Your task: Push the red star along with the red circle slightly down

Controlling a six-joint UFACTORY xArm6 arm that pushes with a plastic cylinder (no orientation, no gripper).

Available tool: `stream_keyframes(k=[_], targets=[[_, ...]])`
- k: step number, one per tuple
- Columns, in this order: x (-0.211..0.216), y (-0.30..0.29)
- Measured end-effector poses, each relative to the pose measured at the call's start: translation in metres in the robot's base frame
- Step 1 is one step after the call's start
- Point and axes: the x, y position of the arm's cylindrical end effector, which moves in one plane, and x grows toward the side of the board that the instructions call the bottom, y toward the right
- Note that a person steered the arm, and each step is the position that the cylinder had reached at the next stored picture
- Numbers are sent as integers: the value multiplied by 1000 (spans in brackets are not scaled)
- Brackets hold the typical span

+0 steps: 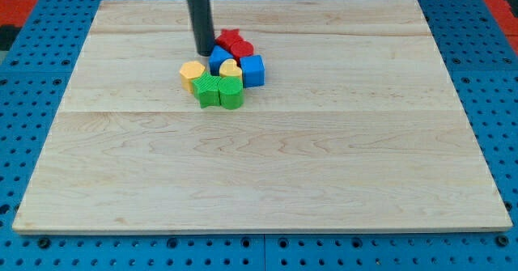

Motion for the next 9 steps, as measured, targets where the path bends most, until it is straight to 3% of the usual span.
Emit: stream_keyframes(k=[3,5,6,9], targets=[[0,25],[-37,-12],[-43,29],[-26,75]])
